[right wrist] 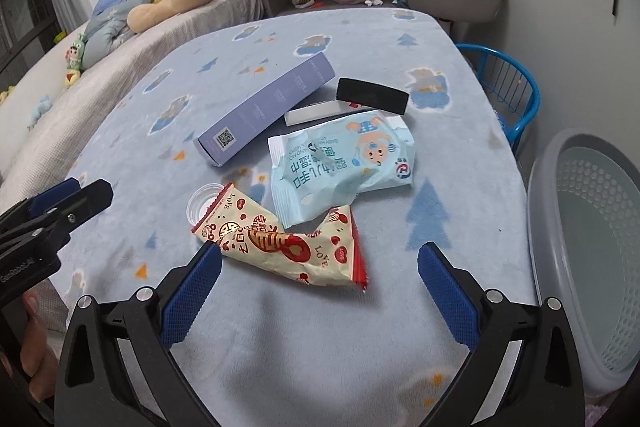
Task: Collect trash
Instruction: 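Move both tools back over the snack wrapper and clear lid, then close the right gripper on the red-and-white snack wrapper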
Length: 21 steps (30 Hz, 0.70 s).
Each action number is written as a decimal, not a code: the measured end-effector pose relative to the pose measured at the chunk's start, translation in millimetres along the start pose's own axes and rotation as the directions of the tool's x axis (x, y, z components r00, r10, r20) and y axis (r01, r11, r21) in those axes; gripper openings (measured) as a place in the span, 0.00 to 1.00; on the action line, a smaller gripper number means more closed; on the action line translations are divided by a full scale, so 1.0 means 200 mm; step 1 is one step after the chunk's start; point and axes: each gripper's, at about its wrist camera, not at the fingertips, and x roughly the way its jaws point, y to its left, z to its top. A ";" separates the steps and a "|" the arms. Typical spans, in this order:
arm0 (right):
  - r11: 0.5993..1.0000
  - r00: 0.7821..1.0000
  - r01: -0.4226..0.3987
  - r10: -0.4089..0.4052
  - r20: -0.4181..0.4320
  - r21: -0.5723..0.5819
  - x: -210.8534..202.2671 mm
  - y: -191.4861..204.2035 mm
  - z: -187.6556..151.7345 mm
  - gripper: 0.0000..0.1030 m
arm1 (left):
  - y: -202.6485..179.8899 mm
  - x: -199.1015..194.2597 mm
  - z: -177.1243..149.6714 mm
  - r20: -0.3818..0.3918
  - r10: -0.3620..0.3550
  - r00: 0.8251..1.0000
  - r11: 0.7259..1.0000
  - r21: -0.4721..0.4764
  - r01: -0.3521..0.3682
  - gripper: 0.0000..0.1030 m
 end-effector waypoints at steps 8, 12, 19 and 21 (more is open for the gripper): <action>0.999 0.996 -0.053 0.053 -0.070 0.002 0.11 0.01 0.04 0.94 | 0.02 0.00 -0.01 -0.005 -0.002 1.000 1.000 -0.008 0.002 0.75; 0.998 0.994 -0.069 0.069 -0.083 0.006 0.15 0.01 0.04 0.94 | 0.03 0.00 -0.01 -0.006 -0.002 1.000 1.000 -0.010 0.002 0.75; 0.996 0.994 -0.090 0.089 -0.067 -0.014 0.13 0.02 0.03 0.72 | 0.03 0.01 -0.01 -0.014 -0.006 1.000 1.000 -0.007 0.006 0.75; 0.995 0.993 -0.100 0.099 -0.059 -0.009 0.12 0.01 0.02 0.68 | 0.03 0.01 -0.02 -0.016 -0.008 1.000 1.000 -0.005 0.007 0.75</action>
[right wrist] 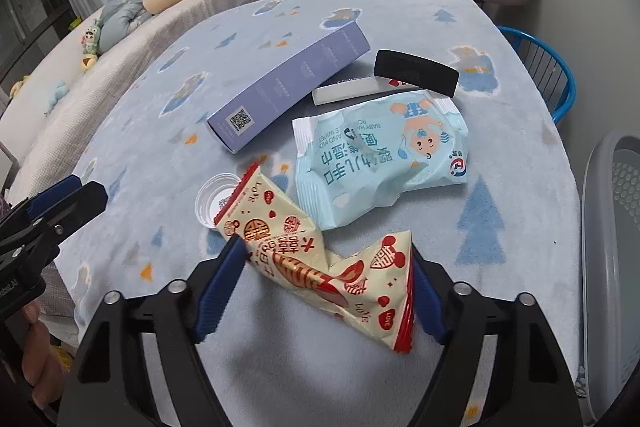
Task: Collect trash
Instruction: 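Close the right gripper on the red-and-white snack wrapper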
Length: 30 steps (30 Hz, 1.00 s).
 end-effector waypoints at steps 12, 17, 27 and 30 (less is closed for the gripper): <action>0.995 0.998 -0.048 0.044 0.051 0.084 -0.15 -0.07 -0.09 0.52 | -0.06 0.04 -0.02 -0.032 -0.020 0.999 0.999 0.026 0.021 0.74; 0.990 0.995 -0.052 0.040 0.093 0.132 -0.26 -0.12 -0.14 0.51 | -0.11 0.07 -0.04 -0.056 -0.044 0.997 0.998 0.049 0.047 0.75; 0.976 0.991 -0.040 0.012 0.132 0.214 -0.38 -0.23 -0.23 0.51 | -0.24 0.22 -0.04 -0.113 -0.089 0.990 0.992 0.078 0.098 0.75; 0.972 0.991 -0.035 0.003 0.136 0.233 -0.39 -0.26 -0.25 0.51 | -0.27 0.28 -0.03 -0.121 -0.078 0.990 0.993 0.083 0.088 0.75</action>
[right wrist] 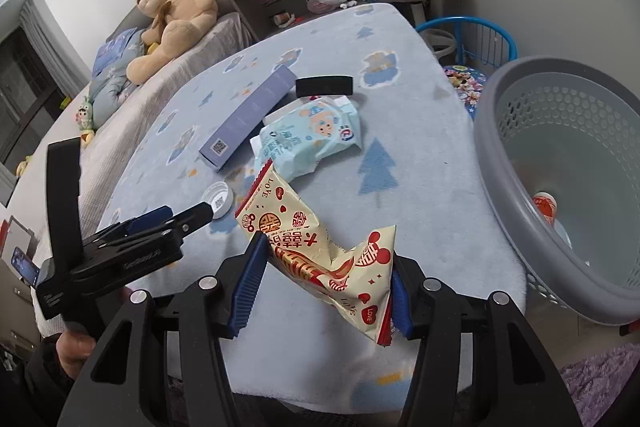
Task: Collect trash
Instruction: 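Close the right gripper on the red-and-white snack wrapper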
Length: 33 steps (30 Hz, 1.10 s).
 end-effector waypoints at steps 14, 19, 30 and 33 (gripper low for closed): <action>1.000 1.000 0.002 -0.002 0.012 0.029 -0.03 -0.05 -0.01 0.51 | -0.04 0.12 0.06 -0.013 0.042 0.999 0.999 0.019 -0.042 0.67; 0.999 1.000 0.003 -0.003 0.014 0.033 -0.03 -0.06 -0.01 0.51 | -0.02 0.11 0.06 -0.008 0.015 1.000 1.000 0.007 -0.015 0.42; 0.999 0.999 0.003 -0.005 0.036 0.040 -0.07 -0.05 0.00 0.51 | -0.03 -0.05 0.01 0.028 -0.027 0.999 0.999 0.021 0.027 0.38; 0.999 0.999 0.004 -0.006 0.048 0.043 -0.09 -0.06 0.00 0.51 | -0.05 -0.12 0.02 0.059 -0.029 0.998 0.999 0.039 0.026 0.38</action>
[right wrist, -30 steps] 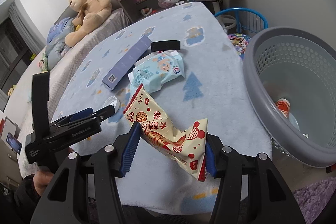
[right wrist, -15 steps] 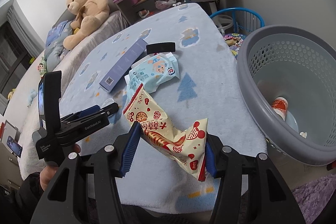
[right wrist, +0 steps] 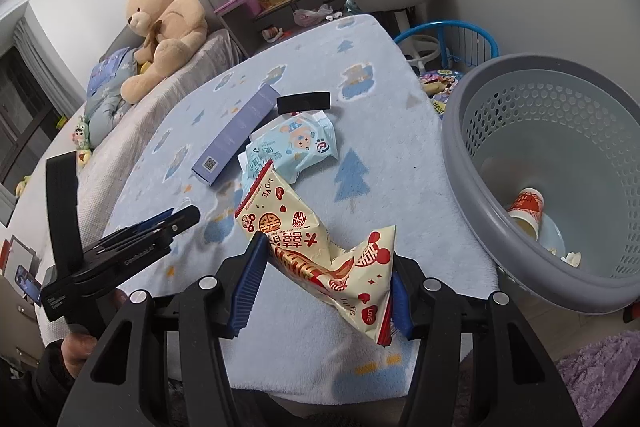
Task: Collect trash
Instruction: 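Close the right gripper on the red-and-white snack wrapper, then grasp the clear plastic lid with the left gripper while the right holds the wrapper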
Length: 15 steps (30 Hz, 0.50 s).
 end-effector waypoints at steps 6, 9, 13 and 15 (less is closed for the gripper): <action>1.000 1.000 0.009 -0.009 0.023 0.013 -0.06 -0.04 0.01 0.51 | -0.09 -0.12 0.03 0.052 -0.015 0.999 0.999 0.041 0.013 0.38; 1.000 0.999 0.014 -0.015 0.045 0.020 -0.11 -0.08 0.02 0.51 | -0.15 -0.16 0.06 0.062 -0.040 0.997 0.998 0.059 0.036 0.38; 0.999 0.997 0.021 -0.024 0.074 0.040 -0.17 -0.15 0.06 0.51 | -0.26 -0.19 0.09 0.072 -0.069 0.995 0.994 0.092 0.062 0.38; 0.998 0.996 0.027 -0.032 0.083 0.051 -0.18 -0.19 0.07 0.51 | -0.32 -0.19 0.10 0.069 -0.087 0.994 0.991 0.107 0.080 0.38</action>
